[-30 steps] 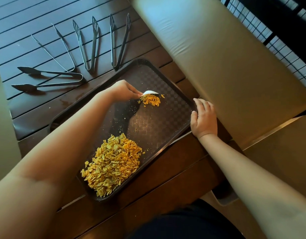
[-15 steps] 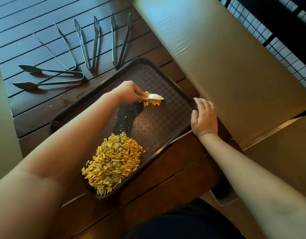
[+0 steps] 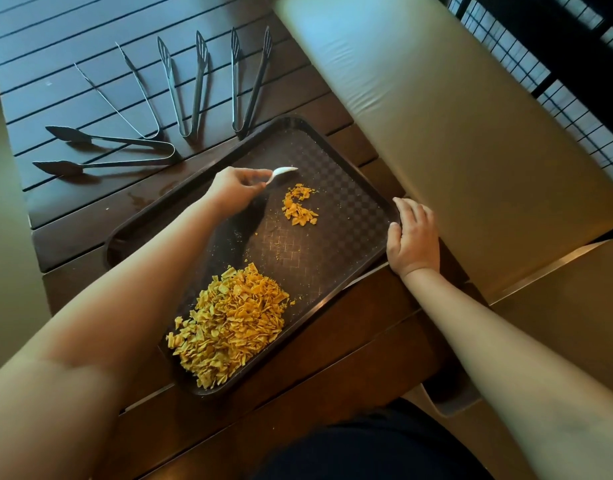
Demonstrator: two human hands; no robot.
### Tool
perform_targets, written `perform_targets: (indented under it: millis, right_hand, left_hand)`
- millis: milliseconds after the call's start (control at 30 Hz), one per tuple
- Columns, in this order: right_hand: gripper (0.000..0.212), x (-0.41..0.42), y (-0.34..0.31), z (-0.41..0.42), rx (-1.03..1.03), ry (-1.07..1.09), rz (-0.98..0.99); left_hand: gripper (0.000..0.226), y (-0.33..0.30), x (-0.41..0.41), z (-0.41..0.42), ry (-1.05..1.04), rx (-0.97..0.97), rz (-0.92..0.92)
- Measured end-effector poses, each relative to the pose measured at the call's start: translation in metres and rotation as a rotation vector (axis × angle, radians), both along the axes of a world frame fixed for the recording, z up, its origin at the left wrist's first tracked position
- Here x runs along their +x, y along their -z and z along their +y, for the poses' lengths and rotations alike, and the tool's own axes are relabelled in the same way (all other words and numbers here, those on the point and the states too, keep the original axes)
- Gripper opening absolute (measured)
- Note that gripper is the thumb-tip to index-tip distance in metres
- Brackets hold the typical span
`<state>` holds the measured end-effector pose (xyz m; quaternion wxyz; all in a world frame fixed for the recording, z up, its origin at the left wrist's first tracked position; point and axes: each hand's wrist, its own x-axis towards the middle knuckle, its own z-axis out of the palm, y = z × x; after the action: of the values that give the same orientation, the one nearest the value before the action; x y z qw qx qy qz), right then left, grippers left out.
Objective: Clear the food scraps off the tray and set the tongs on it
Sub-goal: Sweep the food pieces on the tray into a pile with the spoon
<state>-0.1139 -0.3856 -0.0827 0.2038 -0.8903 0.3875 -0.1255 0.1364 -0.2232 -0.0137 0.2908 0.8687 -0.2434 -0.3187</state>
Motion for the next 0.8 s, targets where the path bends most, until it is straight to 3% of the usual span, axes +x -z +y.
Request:
perform_targets:
  millis: [367,500,633,800]
  right_hand:
    - [0.05,0.0,-0.001,0.0,-0.011,0.0,-0.007]
    - [0.05,0.0,-0.001,0.001,-0.012,0.003,0.002]
    - [0.051,0.0,-0.002,0.002,-0.004,0.003,0.008]
    - [0.05,0.0,-0.001,0.001,-0.002,0.005,0.005]
  left_hand:
    - [0.027,-0.009,0.0,0.022,0.366,0.228,0.103]
    - [0.026,-0.008,0.005,0.021,0.267,0.099,0.03]
    - [0.03,0.004,-0.002,0.0,0.109,-0.023,-0.217]
    - [0.034,0.007,-0.016,-0.01,0.299,0.087,-0.193]
